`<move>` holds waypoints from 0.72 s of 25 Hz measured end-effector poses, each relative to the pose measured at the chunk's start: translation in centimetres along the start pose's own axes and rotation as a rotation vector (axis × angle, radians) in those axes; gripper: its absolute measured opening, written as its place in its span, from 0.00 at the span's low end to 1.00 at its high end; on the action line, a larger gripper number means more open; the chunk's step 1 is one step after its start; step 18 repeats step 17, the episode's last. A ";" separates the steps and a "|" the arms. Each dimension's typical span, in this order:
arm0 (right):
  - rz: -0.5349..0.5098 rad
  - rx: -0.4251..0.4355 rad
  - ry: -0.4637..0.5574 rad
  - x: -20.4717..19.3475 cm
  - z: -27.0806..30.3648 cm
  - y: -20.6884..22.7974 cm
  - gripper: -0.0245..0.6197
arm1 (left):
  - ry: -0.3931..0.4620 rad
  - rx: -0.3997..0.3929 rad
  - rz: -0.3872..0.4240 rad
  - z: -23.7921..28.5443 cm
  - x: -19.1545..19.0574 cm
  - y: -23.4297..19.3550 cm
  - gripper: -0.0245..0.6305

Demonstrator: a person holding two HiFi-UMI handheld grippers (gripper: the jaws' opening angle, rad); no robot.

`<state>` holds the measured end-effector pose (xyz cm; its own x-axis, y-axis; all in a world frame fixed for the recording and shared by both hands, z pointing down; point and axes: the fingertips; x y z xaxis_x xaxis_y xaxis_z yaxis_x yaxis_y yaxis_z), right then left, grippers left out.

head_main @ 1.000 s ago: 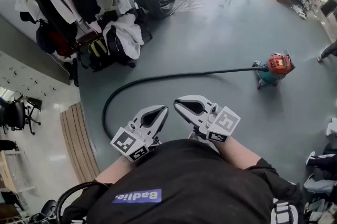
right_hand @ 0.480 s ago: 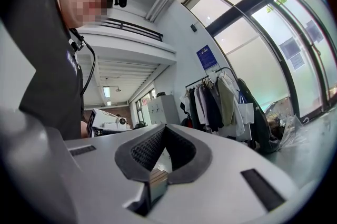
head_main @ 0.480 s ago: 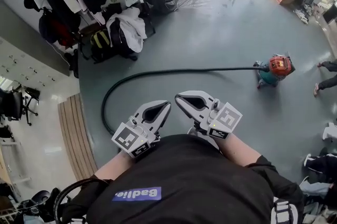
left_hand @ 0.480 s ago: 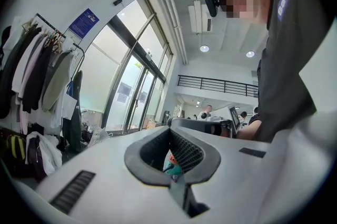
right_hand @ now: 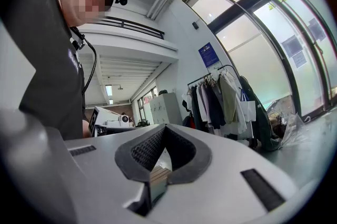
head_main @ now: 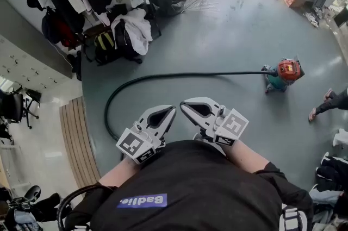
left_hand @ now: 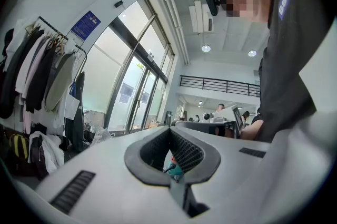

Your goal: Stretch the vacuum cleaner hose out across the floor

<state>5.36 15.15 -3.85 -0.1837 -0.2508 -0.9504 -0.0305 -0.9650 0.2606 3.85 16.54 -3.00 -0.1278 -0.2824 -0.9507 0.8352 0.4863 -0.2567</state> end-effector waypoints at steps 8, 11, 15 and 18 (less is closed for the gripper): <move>0.007 -0.017 -0.010 -0.6 -1.1 0.3 0.04 | -0.006 -0.013 0.011 0.7 -0.1 0.6 0.05; 0.009 -0.022 -0.009 -0.6 -1.3 0.4 0.04 | -0.009 -0.019 0.012 1.0 0.1 0.8 0.05; 0.010 -0.027 -0.007 -0.7 -1.6 0.5 0.04 | -0.015 -0.026 0.019 1.4 -0.1 0.9 0.05; 0.011 -0.030 -0.007 -0.8 -1.8 0.6 0.04 | -0.021 -0.030 0.023 1.6 -0.3 1.1 0.05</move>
Point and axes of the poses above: the fingertips, and each gripper's own axes: z forward along the fingers, y to its right, x out of its top, and after that the axes turned 11 degrees about -y, right-handed
